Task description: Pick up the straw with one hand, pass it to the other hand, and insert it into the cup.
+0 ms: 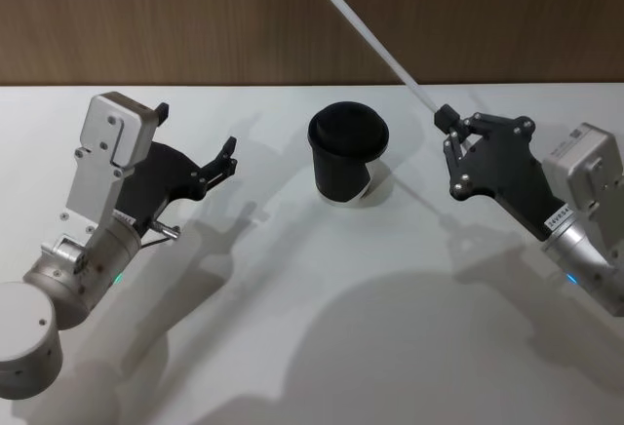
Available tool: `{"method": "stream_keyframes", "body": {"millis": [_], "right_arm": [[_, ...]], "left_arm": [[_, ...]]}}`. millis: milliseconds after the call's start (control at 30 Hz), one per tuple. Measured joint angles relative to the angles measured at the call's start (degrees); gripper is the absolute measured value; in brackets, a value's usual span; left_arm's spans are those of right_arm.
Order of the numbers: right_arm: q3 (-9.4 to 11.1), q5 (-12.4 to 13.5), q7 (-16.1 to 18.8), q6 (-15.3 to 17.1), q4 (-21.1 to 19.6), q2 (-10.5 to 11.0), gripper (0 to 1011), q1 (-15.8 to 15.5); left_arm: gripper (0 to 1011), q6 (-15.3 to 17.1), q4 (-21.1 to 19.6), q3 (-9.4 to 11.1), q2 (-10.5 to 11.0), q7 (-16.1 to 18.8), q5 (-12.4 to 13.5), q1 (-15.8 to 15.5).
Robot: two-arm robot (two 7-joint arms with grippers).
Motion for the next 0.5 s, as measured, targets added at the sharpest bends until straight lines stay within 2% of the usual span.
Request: {"method": "stream_keyframes", "body": {"millis": [500], "right_arm": [[-0.55, -0.66, 0.33, -0.84, -1.26, -0.53, 7, -0.27]], "left_arm": [[1003, 0.0, 0.0, 0.0, 0.0, 0.0, 0.0, 0.0]]}}
